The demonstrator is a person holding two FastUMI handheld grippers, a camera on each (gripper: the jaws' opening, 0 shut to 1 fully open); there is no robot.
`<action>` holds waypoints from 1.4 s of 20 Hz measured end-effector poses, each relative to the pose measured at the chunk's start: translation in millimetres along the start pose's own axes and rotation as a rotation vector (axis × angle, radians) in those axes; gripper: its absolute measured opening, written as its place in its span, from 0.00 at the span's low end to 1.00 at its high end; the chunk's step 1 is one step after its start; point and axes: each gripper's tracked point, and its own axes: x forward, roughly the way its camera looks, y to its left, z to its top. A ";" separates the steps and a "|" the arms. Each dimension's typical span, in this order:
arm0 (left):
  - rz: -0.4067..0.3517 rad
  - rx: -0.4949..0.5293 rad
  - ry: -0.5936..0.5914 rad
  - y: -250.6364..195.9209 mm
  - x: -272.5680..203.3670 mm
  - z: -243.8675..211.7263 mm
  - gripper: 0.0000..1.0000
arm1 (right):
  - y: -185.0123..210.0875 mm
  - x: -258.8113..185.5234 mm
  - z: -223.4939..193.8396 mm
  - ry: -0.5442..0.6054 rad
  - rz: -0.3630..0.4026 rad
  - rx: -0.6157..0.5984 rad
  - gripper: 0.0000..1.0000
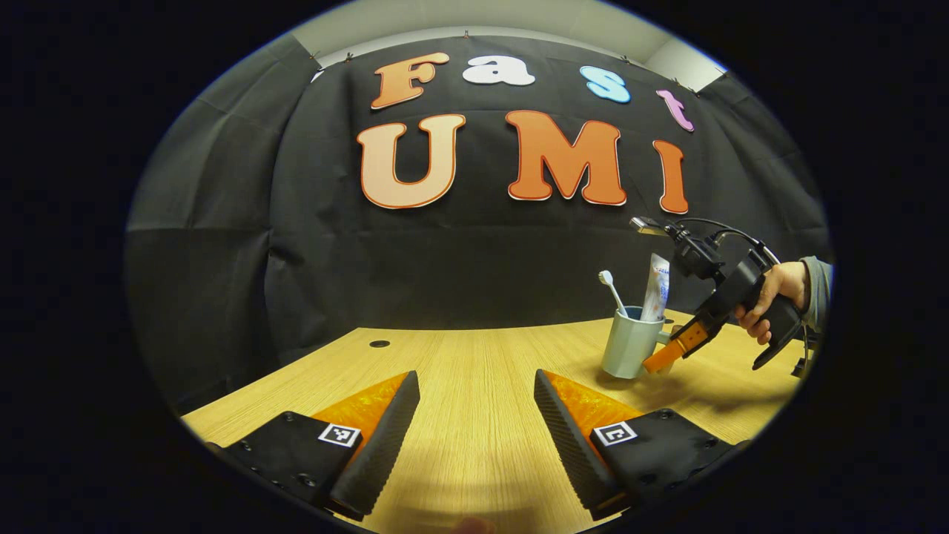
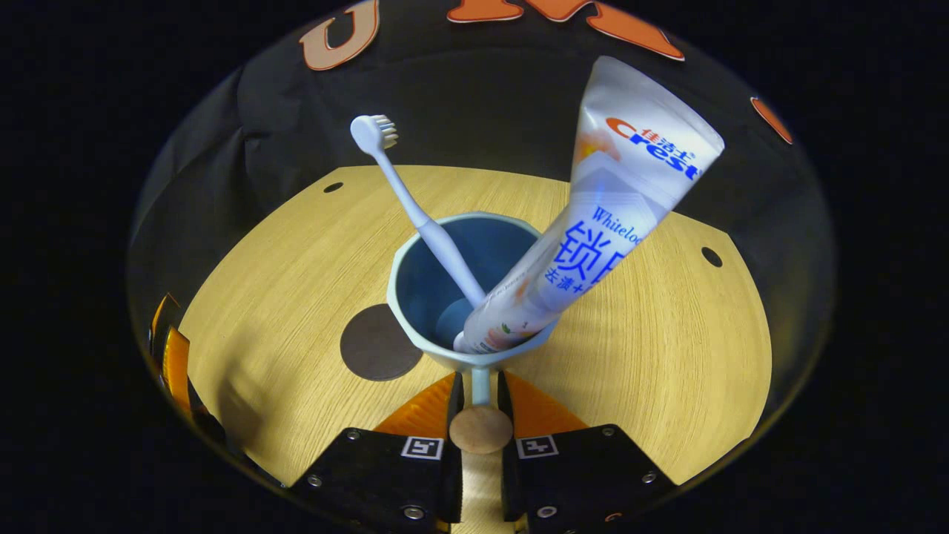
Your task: Put the toothbrush and toothpaste on the desktop into the cup, then pick up the cup and place it on the coaster on the desktop.
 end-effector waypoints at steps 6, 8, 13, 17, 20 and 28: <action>0.026 0.001 0.019 11.8 -6.8 -9.3 0.98 | -2.8 -1.2 0.8 0.000 0.023 -0.035 0.22; 0.035 0.012 0.018 14.4 -9.1 -7.9 0.99 | -4.1 -1.5 1.6 0.002 0.032 -0.049 0.22; 0.051 0.016 0.023 20.1 -13.1 -11.6 0.98 | -7.7 -2.4 3.7 0.004 0.047 -0.079 0.22; 0.057 0.015 0.028 23.2 -13.3 -13.8 0.99 | -9.8 -3.9 6.3 0.010 0.061 -0.105 0.21; 0.064 0.021 0.030 26.4 -15.9 -14.4 0.99 | -11.0 -4.9 6.0 0.021 0.071 -0.125 0.22; 0.083 0.003 0.044 34.7 -19.4 -23.9 0.98 | -11.9 -6.9 5.3 0.050 0.075 -0.165 0.22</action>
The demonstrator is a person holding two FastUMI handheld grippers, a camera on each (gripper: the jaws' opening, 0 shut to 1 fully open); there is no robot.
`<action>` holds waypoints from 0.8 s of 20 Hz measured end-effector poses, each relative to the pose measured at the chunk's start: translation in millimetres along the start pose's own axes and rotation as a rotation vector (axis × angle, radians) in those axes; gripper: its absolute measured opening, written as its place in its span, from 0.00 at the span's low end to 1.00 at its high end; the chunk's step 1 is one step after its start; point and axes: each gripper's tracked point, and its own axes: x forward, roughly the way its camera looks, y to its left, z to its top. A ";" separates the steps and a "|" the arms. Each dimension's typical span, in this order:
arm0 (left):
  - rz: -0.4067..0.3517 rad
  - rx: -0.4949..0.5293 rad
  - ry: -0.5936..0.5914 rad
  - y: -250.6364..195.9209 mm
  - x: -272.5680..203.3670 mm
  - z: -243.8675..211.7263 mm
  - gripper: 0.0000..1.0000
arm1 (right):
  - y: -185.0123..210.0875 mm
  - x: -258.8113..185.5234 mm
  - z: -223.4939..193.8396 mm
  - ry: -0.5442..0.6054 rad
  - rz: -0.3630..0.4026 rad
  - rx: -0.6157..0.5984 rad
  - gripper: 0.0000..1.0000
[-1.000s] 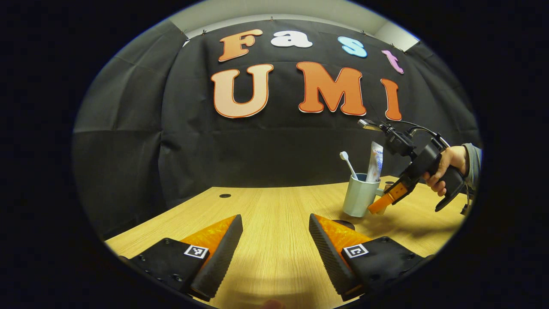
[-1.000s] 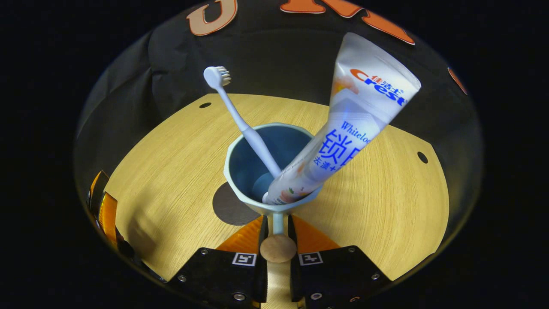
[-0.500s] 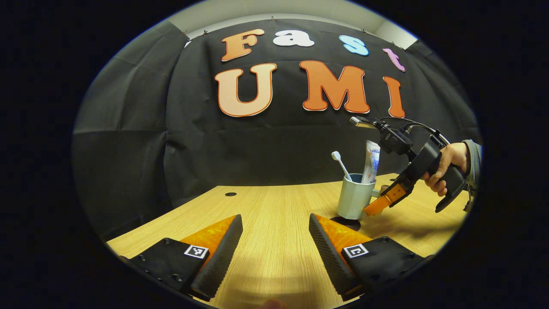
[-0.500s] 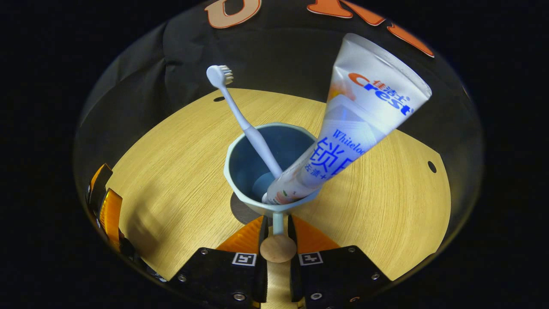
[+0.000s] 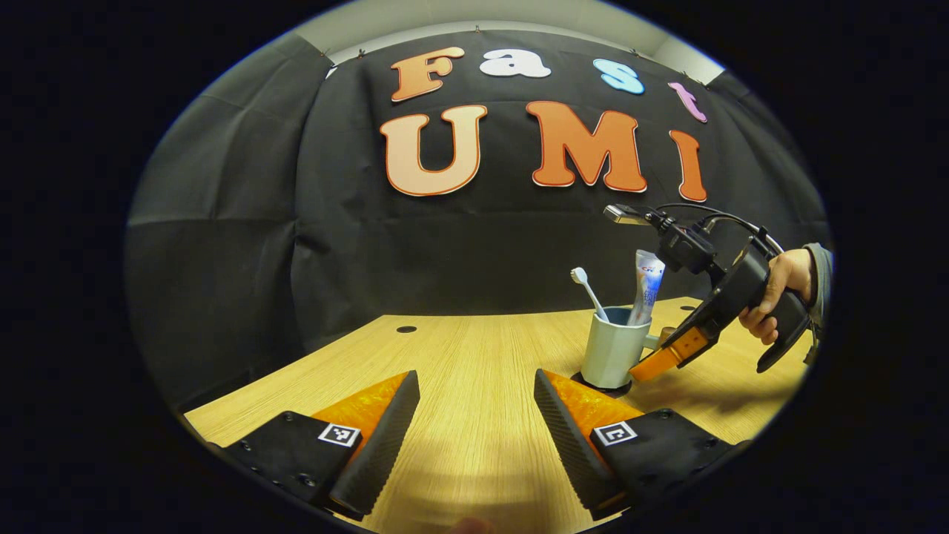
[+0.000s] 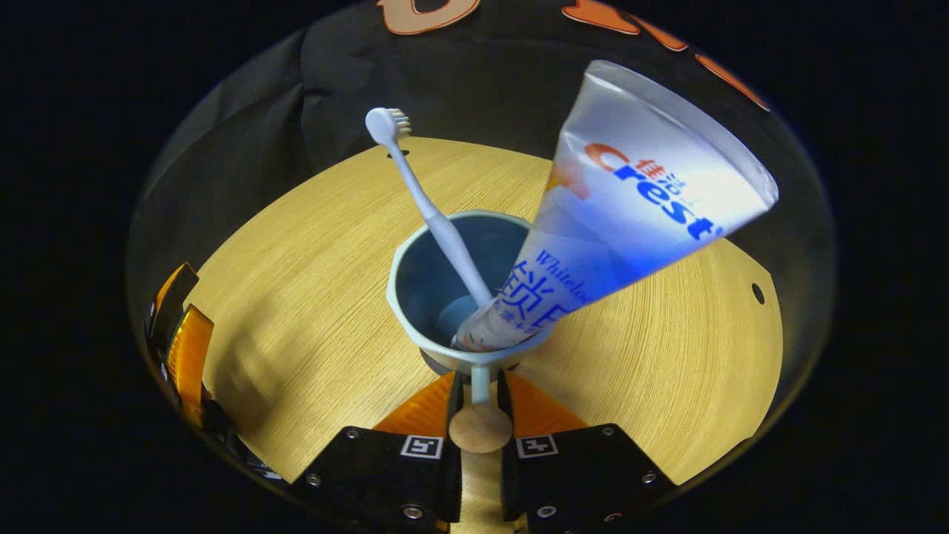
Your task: Put the toothbrush and toothpaste on the desktop into the cup, then pick up the cup and place it on the coaster on the desktop.
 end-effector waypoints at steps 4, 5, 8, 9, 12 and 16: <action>0.003 0.000 0.004 0.8 0.1 -0.8 0.99 | 0.3 0.0 -4.5 0.021 -0.020 0.015 0.21; 0.005 0.001 0.004 1.1 -1.0 -0.2 0.99 | 1.6 -6.7 0.6 -0.001 -0.016 0.033 0.21; 0.006 0.000 0.005 0.5 -1.9 -0.4 0.98 | 1.2 -2.6 -4.0 0.009 -0.003 0.037 0.19; 0.006 -0.001 0.008 0.0 -1.3 -1.0 0.98 | 1.3 -0.6 -3.7 0.007 -0.005 0.035 0.23; 0.000 -0.009 0.010 -4.9 -0.9 -1.8 0.98 | 2.4 -1.0 -4.8 0.006 0.010 0.053 0.24; -0.006 -0.012 0.011 -9.8 -2.9 0.4 0.99 | 5.8 -11.5 4.0 -0.055 0.023 0.067 0.27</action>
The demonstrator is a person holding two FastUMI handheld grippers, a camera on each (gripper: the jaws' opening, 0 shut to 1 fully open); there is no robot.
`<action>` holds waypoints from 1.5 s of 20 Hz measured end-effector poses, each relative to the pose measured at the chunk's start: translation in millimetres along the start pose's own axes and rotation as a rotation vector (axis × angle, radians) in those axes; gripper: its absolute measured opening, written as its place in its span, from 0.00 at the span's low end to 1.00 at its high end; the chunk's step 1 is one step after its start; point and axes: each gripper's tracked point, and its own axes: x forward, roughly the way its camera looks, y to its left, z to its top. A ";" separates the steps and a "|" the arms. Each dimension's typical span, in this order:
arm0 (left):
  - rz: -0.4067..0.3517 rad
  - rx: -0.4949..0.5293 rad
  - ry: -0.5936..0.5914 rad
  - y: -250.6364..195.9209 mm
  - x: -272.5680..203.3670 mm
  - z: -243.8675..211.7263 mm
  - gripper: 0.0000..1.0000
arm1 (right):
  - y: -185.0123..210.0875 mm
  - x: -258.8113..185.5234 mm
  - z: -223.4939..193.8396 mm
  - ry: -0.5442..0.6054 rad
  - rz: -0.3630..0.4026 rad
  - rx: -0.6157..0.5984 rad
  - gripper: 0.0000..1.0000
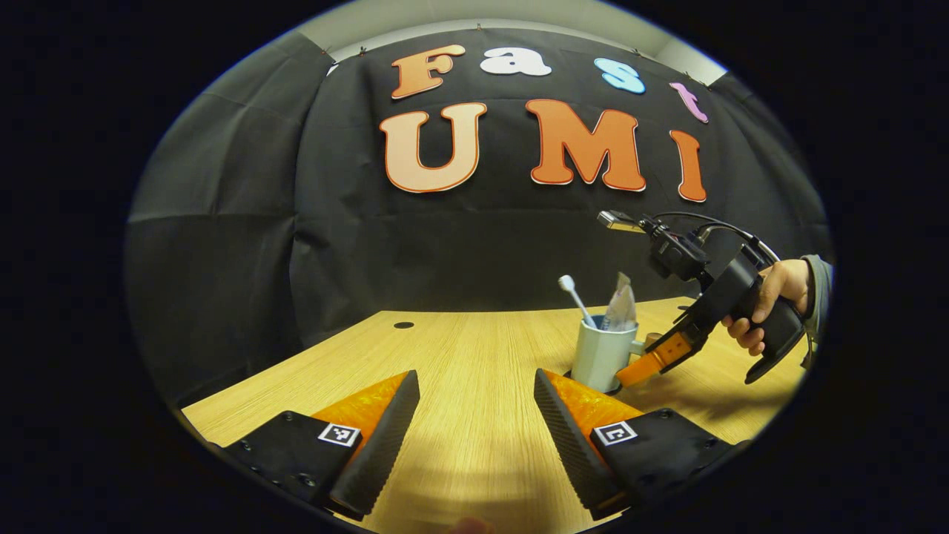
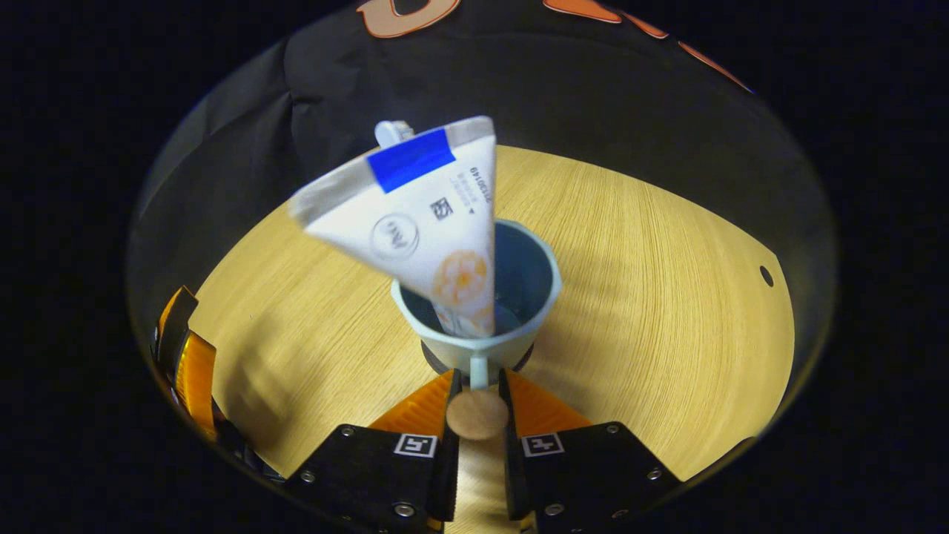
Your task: Put the toothbrush and toothpaste on the desktop into the cup, then pick up the cup and place it on the coaster on the desktop.
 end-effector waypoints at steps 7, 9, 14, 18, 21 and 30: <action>-0.008 -0.016 -0.005 -12.3 -0.8 9.1 0.99 | 3.8 -44.4 16.3 -0.113 0.075 0.018 0.44; -0.016 -0.015 -0.015 -19.6 -1.0 14.3 0.99 | -9.3 -55.7 18.6 -0.171 0.043 0.006 0.51; -0.044 -0.024 -0.042 -41.2 -1.2 33.1 0.99 | -27.7 -94.3 22.6 -0.291 0.003 -0.014 0.71; -0.067 -0.034 -0.059 -60.3 -2.2 51.9 0.98 | -46.7 -120.0 19.4 -0.373 -0.043 -0.003 0.73; -0.090 -0.022 -0.079 -78.0 -1.3 69.9 0.99 | -60.9 -143.0 15.1 -0.446 -0.076 -0.007 0.74; -0.164 -0.016 -0.135 -125.1 13.8 110.8 0.99 | -117.2 -203.0 -8.6 -0.543 -0.213 -0.005 0.76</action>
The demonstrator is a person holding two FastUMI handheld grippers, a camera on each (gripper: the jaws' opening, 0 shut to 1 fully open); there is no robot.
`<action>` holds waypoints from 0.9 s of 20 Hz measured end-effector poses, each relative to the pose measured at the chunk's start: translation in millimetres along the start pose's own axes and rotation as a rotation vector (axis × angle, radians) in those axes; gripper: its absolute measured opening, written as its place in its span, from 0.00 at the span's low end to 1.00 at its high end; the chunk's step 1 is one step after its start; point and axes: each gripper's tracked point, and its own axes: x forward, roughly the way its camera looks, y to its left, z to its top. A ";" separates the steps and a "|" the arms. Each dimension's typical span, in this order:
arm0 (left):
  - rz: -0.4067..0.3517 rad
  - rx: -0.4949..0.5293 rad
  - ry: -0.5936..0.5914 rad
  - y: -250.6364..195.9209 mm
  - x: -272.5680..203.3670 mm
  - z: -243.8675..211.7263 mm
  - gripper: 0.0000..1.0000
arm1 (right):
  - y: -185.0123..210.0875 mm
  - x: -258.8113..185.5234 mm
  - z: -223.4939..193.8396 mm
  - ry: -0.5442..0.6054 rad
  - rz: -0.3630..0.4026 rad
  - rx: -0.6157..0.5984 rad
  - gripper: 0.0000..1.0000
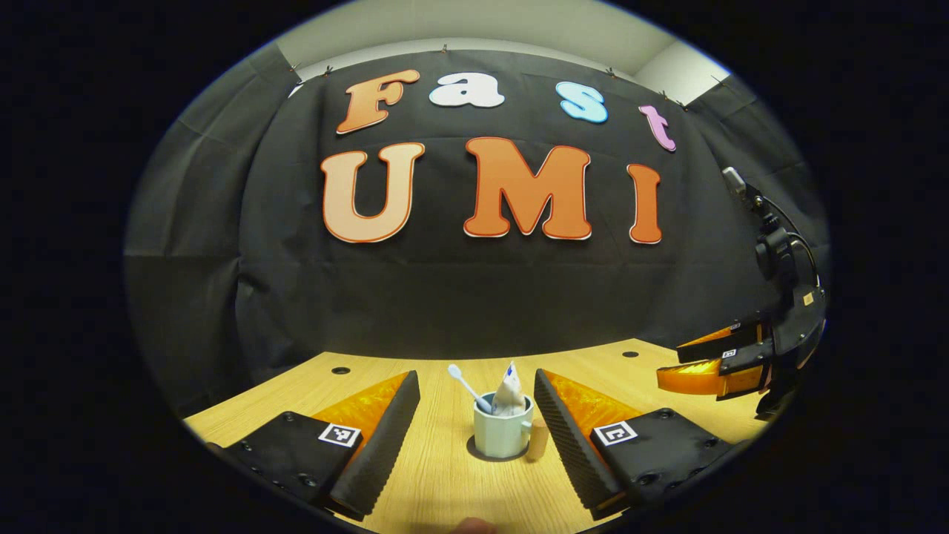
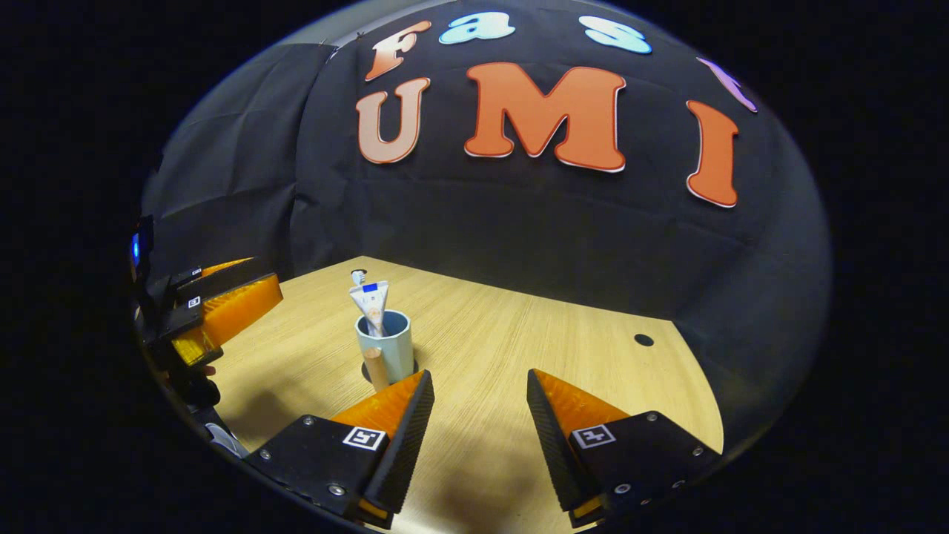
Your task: Put the toothbrush and toothpaste on the desktop into the cup, then pick up the cup and place it on the coaster on the desktop.
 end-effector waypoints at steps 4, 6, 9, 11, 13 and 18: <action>-0.028 0.000 -0.010 -12.1 16.1 6.2 0.98 | -21.7 -10.3 11.9 -0.069 -0.070 0.022 0.76; -0.044 -0.012 -0.012 -18.2 22.5 6.9 0.98 | -28.7 -13.0 11.8 -0.087 -0.114 0.025 0.76; -0.062 -0.034 -0.031 -22.8 28.1 9.4 0.96 | -20.7 -16.5 12.7 -0.124 -0.141 0.036 0.76; -0.066 -0.033 -0.042 -23.8 31.8 11.6 0.98 | -15.1 -18.5 16.2 -0.151 -0.163 0.033 0.76; -0.064 -0.032 -0.068 -24.1 32.4 17.6 1.00 | -8.2 -16.7 24.3 -0.198 -0.180 0.045 0.78; -0.020 -0.009 -0.095 -19.0 27.8 22.6 1.00 | 6.6 -10.8 29.4 -0.283 -0.185 -0.052 0.83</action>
